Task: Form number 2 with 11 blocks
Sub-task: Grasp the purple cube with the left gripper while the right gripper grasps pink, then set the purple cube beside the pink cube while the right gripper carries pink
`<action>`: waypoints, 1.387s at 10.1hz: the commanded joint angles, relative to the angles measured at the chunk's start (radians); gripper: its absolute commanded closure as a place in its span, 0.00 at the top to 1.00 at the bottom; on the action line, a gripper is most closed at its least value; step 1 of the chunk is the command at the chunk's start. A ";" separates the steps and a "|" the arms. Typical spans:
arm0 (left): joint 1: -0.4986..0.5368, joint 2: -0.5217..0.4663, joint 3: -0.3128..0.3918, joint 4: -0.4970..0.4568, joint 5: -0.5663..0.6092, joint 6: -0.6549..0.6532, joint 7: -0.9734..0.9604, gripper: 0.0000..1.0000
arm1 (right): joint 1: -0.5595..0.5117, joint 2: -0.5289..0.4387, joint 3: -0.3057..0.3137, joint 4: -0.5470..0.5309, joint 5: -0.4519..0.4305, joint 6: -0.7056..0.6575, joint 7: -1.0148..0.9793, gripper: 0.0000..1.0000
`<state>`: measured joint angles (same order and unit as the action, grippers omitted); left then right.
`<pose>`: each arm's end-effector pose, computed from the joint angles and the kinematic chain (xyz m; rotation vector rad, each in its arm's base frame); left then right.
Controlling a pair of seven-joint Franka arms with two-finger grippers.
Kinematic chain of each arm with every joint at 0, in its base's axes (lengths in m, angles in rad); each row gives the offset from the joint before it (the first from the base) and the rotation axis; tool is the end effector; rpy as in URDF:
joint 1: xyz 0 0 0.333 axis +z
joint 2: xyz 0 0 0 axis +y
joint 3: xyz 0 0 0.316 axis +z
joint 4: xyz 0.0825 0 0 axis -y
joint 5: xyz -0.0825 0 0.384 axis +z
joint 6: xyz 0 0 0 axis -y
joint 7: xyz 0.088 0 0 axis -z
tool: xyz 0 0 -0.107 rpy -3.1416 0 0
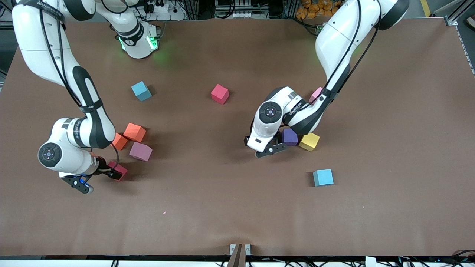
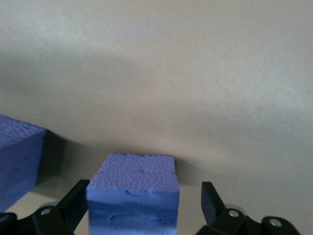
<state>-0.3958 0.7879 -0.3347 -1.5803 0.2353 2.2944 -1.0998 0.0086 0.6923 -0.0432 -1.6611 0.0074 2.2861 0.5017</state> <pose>0.5411 -0.4359 0.1901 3.0850 0.4657 -0.0996 0.6760 -0.0202 0.1990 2.9937 -0.8162 -0.0926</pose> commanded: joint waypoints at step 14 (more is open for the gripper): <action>-0.150 -0.079 -0.087 -0.026 -0.194 -0.162 -1.171 0.00 | 0.088 -0.380 0.155 -0.205 -0.010 -0.120 -0.467 0.26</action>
<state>-0.5573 0.7339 -0.4150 -1.5849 0.0735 2.1095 -2.2136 0.0628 0.4072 0.1083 -1.7231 0.0042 2.1315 0.0770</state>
